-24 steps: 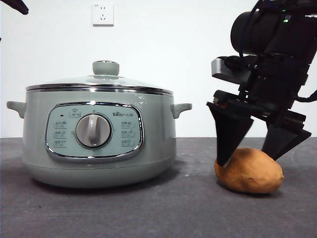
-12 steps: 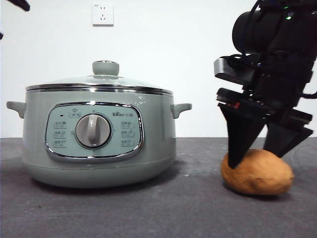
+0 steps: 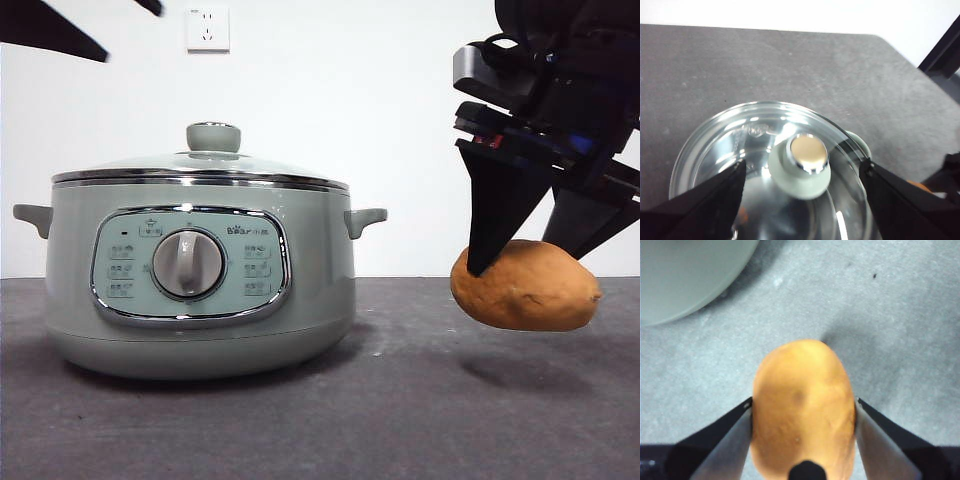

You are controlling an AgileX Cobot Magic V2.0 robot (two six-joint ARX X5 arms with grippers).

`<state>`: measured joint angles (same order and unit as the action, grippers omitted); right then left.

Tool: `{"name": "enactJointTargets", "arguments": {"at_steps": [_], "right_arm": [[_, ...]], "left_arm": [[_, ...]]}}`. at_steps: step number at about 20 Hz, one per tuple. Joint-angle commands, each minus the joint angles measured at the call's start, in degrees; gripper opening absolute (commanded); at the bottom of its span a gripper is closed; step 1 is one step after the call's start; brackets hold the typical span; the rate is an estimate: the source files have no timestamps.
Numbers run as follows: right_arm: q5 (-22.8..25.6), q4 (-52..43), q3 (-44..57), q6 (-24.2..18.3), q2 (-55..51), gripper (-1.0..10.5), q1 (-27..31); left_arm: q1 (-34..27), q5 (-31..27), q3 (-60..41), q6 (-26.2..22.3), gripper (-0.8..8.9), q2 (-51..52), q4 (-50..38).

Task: Pick up the potato,open the lid,put the potato in the pot,close the lid

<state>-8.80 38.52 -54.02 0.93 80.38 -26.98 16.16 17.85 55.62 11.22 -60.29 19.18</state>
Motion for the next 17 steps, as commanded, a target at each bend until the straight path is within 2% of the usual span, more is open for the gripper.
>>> {"name": "enactJointTargets", "arguments": {"at_steps": [1, 4, 9, 14, 15, 17], "right_arm": [[0.2, 0.7, 0.0, 1.0, -0.2, -0.1, 0.0], [0.2, 1.4, 0.0, 1.1, -0.2, -0.1, 0.0], [0.2, 1.7, 0.0, 1.2, -0.2, 0.0, 0.0], [0.2, 1.9, 0.0, 1.2, -0.2, 0.0, 0.0], [0.2, 1.9, 0.0, 1.2, -0.2, 0.0, 0.0], [0.2, 1.9, 0.0, 1.2, -0.2, 0.0, 0.0]], "left_arm": [[3.9, -5.1, 2.6, -2.8, 3.82, -4.5, -0.3], [8.3, -11.8, 5.4, -4.9, 3.81, -10.6, -0.8], [11.6, -16.5, 5.6, -5.5, 3.81, -17.4, -2.0], [11.7, -16.7, 5.6, -5.5, 3.71, -19.6, -2.4], [11.7, -16.7, 5.6, -5.6, 3.1, -19.6, -2.6], [11.7, -16.3, 5.6, -7.2, -0.15, -19.6, -2.7]]}}
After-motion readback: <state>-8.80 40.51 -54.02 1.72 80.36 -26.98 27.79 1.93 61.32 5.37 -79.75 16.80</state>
